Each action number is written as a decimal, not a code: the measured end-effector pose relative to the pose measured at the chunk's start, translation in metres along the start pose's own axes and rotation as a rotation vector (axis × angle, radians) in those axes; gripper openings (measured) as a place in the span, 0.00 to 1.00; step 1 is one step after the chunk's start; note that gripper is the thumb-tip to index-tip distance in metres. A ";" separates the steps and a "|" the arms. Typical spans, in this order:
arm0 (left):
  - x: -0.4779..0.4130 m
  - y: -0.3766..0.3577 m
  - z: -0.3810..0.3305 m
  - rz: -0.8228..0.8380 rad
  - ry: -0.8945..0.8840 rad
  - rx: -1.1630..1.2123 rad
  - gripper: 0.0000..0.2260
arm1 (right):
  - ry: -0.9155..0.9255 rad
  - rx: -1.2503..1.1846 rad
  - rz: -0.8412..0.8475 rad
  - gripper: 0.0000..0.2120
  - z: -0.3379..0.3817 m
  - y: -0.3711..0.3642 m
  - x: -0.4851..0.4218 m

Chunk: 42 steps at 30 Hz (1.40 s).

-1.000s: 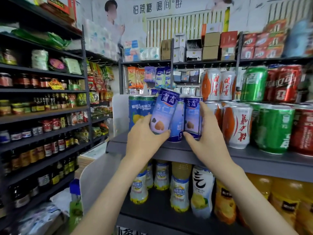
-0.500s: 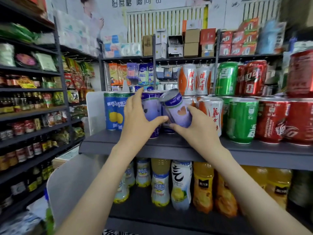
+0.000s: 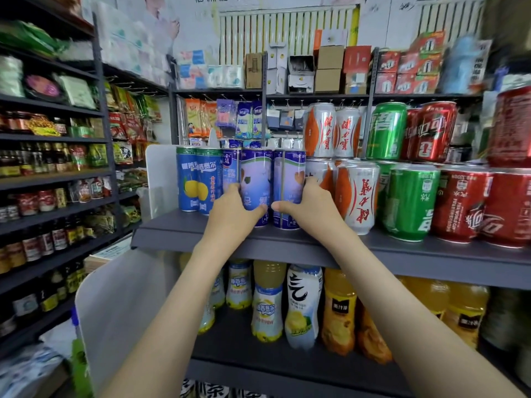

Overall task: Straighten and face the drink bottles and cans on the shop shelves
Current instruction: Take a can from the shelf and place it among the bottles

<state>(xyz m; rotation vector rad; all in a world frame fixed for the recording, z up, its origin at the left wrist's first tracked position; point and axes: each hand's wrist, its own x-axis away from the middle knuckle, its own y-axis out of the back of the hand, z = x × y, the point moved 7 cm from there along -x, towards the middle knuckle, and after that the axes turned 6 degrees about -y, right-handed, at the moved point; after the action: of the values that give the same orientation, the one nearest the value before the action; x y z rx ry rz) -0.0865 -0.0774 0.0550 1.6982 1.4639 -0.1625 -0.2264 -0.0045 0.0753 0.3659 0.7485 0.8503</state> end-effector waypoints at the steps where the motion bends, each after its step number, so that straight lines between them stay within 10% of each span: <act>1: 0.003 -0.001 -0.002 -0.015 -0.012 -0.033 0.27 | -0.005 0.023 -0.006 0.31 -0.002 -0.001 0.002; 9: 0.100 -0.020 -0.065 -0.475 -0.429 -0.164 0.18 | 0.339 0.080 -0.342 0.20 -0.014 0.027 0.099; 13: 0.167 -0.085 -0.080 -0.328 -0.573 -0.022 0.11 | 0.405 0.100 -0.345 0.12 -0.070 0.043 0.162; 23: 0.276 -0.288 -0.126 0.268 -0.246 0.120 0.13 | -0.022 0.117 -0.195 0.10 -0.286 0.112 0.258; 33: 0.280 -0.400 -0.233 0.228 -0.198 0.067 0.15 | -0.385 -0.079 -0.511 0.23 -0.448 0.306 0.252; 38: 0.279 -0.415 -0.262 0.247 -0.191 0.003 0.16 | -0.477 -0.208 -0.405 0.36 -0.492 0.322 0.207; 42: 0.279 -0.411 -0.272 0.235 -0.234 -0.006 0.15 | -0.448 -0.118 -0.319 0.28 -0.503 0.315 0.190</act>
<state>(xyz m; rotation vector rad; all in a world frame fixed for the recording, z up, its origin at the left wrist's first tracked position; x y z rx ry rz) -0.4678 0.2846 -0.1537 1.7665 1.0856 -0.2205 -0.6785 0.3412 -0.1791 0.3064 0.3245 0.4822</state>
